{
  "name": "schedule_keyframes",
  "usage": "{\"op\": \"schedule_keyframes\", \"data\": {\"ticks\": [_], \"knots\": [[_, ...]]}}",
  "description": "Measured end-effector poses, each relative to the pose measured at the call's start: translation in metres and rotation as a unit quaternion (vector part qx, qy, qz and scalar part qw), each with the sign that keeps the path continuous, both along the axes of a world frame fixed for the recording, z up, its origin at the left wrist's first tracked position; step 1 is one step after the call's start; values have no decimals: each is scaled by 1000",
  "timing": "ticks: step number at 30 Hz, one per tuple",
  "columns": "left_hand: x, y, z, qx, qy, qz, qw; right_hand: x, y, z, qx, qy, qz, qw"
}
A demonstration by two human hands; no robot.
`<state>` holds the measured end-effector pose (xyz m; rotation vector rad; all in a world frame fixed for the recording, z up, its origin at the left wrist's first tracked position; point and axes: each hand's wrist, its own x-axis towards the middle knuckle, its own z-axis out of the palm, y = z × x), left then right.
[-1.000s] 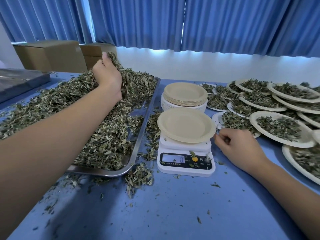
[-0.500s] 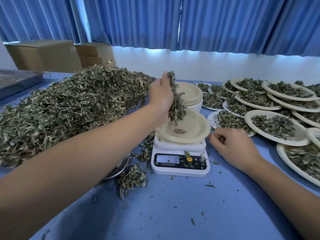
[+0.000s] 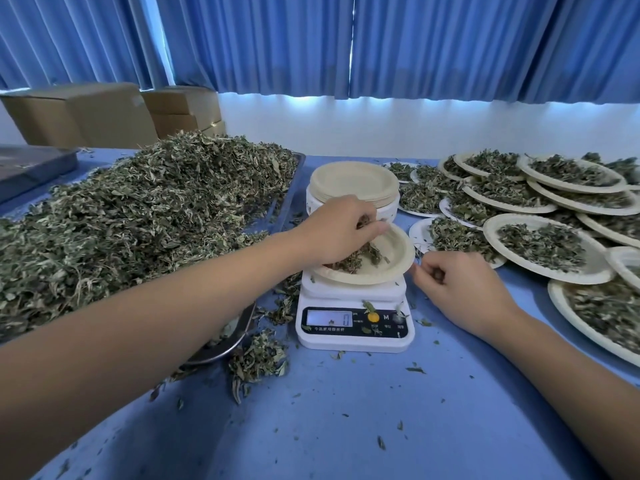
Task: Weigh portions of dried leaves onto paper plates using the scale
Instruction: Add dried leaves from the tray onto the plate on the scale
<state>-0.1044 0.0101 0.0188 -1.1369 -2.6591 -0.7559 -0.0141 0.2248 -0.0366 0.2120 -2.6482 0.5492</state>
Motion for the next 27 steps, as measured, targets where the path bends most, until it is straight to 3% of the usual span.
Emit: {"op": "schedule_keyframes", "data": {"ticks": [6, 10, 14, 17, 20, 27], "knots": [[2, -14, 20, 144, -38, 50, 988, 1, 0, 1, -3, -2, 2, 1000], [-4, -50, 26, 66, 44, 132, 988, 1, 1, 0, -7, 0, 1, 1000], [3, -97, 18, 77, 88, 258, 959, 1, 1, -1, -10, -3, -1, 1000], [11, -121, 7, -84, -6, 305, 949, 1, 2, -1, -11, 0, 0, 1000], [13, -124, 0, -241, -91, 289, 922, 2, 0, 0, -9, 1, 0, 1000], [25, -123, -5, -236, -71, 283, 927, 2, 1, 0, -31, -5, 5, 999]]}}
